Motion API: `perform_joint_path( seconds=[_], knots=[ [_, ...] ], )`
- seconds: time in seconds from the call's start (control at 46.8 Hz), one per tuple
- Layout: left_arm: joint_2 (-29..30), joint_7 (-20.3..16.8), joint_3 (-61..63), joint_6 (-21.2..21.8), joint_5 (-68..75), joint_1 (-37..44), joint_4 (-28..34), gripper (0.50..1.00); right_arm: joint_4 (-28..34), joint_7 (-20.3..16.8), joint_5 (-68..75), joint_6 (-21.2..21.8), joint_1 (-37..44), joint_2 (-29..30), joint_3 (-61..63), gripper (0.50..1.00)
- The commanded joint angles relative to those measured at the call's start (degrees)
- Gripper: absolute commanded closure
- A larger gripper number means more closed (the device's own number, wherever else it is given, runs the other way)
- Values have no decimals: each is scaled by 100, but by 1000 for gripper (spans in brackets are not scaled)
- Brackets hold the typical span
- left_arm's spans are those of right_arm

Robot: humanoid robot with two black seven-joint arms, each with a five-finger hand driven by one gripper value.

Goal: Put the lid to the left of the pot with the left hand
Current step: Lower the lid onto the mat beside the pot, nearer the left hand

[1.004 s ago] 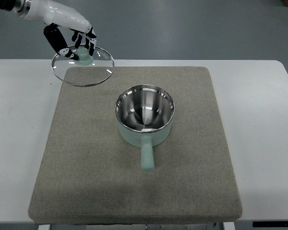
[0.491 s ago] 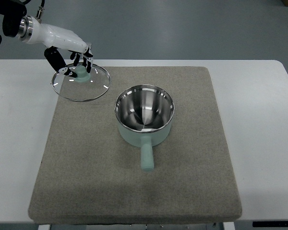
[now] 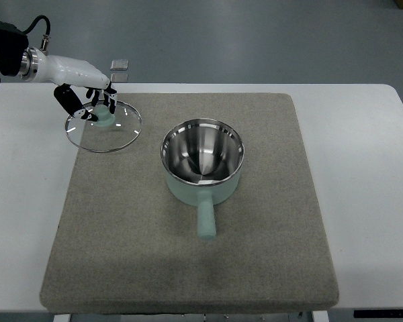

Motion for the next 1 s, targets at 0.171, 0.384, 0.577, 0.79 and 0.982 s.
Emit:
perform_joint_path(
  seconds=[0.171, 0.384, 0.577, 0.79, 0.982],
  knots=[
    [-72, 0, -28, 508, -37, 227, -18, 1000, 0, 1, 0, 0, 1, 0, 0, 576],
    [-125, 0, -46, 649, -90, 438, 34, 1000, 0, 1, 0, 0, 1, 0, 0, 576],
    [-168, 0, -64, 930, -134, 570, 43, 1000, 0, 1, 0, 0, 1, 0, 0, 576],
    [-204, 0, -108, 1326, -336, 711, 34, 1000, 0, 1, 0, 0, 1, 0, 0, 576],
    [-195, 0, -99, 1308, -327, 728, -1, 1000, 0, 1, 0, 0, 1, 0, 0, 576]
  ],
)
